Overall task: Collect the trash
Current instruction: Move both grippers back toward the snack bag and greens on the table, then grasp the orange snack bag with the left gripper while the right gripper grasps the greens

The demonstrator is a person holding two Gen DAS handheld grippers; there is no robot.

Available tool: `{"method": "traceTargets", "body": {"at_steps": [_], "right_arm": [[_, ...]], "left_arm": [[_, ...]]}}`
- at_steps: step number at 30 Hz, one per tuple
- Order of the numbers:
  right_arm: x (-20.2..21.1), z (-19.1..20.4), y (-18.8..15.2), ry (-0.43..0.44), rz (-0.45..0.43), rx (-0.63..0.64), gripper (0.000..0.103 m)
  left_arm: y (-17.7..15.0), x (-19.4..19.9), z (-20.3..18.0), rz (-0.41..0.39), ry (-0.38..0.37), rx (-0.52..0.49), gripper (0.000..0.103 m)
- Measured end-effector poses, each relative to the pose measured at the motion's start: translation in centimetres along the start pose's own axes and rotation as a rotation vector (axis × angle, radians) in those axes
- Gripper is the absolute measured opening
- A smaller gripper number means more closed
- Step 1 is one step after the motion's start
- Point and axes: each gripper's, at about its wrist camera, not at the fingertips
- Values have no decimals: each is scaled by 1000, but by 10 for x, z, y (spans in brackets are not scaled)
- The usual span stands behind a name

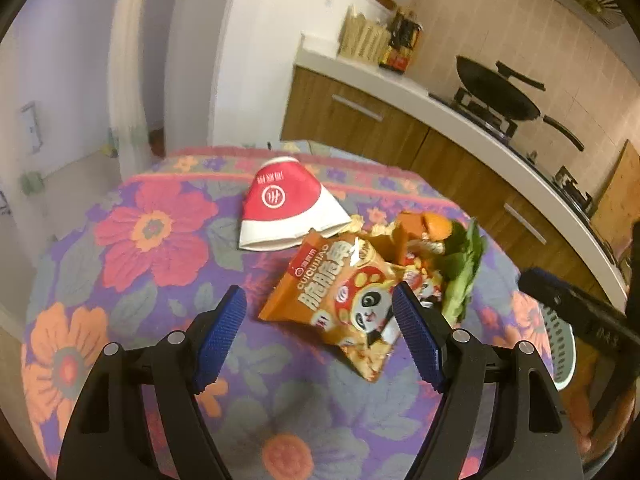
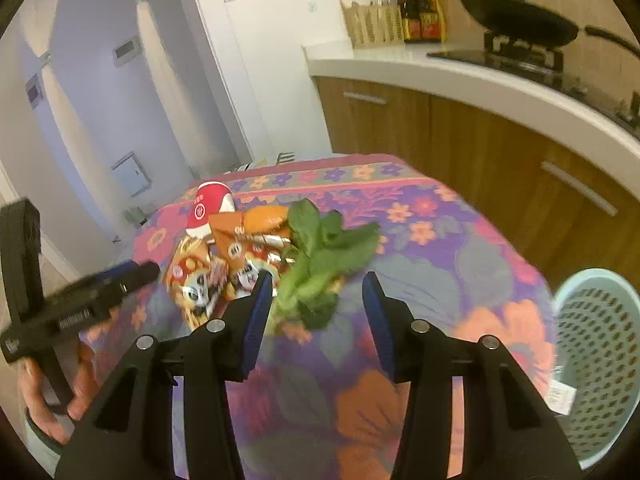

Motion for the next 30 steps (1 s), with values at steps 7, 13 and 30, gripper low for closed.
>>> {"method": "traceTargets", "body": {"at_steps": [7, 13, 30], "right_arm": [[-29, 12, 4, -34, -65, -24, 61], [-43, 16, 2, -100, -53, -8, 66], [-54, 8, -3, -89, 42, -37, 27]], "left_arm": [[2, -31, 14, 31, -45, 7, 73], [-5, -47, 9, 63, -39, -31, 67], [-14, -22, -1, -8, -36, -61, 48]]}}
Point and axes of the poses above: each gripper's, at about its wrist camera, not at the fingertips, and x roughly against the way its jaws point, z to its left, y to its top, and after that the axes turned 10 degrees about -y, right-handed
